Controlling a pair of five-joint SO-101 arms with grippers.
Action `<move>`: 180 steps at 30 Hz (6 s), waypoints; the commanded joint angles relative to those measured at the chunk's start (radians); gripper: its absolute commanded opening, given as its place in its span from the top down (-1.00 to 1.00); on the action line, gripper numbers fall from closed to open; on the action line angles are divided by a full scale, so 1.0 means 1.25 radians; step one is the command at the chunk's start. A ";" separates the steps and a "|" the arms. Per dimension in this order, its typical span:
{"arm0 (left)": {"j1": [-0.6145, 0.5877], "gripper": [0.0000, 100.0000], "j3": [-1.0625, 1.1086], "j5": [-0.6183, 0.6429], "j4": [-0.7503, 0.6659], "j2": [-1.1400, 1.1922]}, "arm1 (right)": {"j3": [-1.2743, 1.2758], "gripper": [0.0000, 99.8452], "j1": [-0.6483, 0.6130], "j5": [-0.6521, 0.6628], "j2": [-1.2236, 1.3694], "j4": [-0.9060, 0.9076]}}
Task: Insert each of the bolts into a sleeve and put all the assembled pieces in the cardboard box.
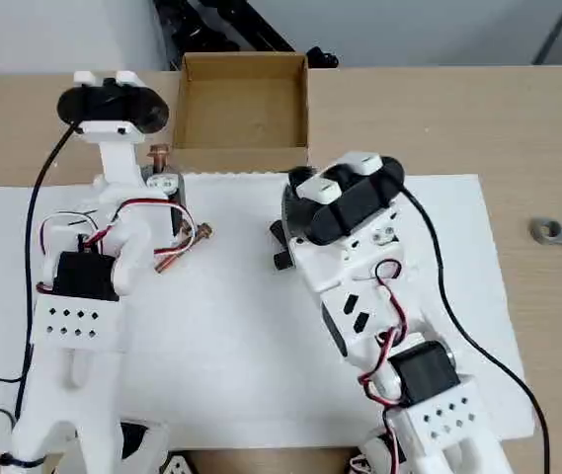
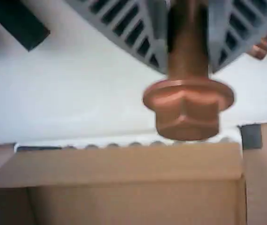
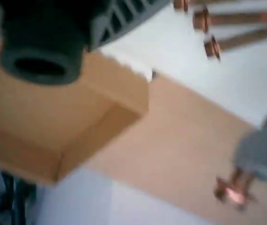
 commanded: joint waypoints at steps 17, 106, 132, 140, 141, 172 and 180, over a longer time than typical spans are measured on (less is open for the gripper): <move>0.113 0.99 -0.179 0.060 -0.033 -0.036 | 0.241 1.00 -0.095 0.007 -0.218 0.073; 0.318 0.99 0.314 0.282 -0.323 -0.525 | 0.273 1.00 -0.177 -0.023 -0.217 -0.063; 0.296 0.99 0.369 0.279 -0.368 -0.519 | 0.258 1.00 -0.179 -0.023 -0.218 -0.058; 0.244 0.99 0.366 0.282 -0.431 -0.428 | 0.257 1.00 -0.179 -0.026 -0.218 -0.057; 0.234 0.99 0.366 0.282 -0.435 -0.420 | 0.257 1.00 -0.179 -0.026 -0.218 -0.057; 0.280 0.99 0.417 0.306 -0.406 -0.411 | 0.257 1.00 -0.179 -0.025 -0.218 -0.057; 0.285 0.99 0.414 0.307 -0.336 -0.486 | 0.257 1.00 -0.179 -0.023 -0.218 -0.057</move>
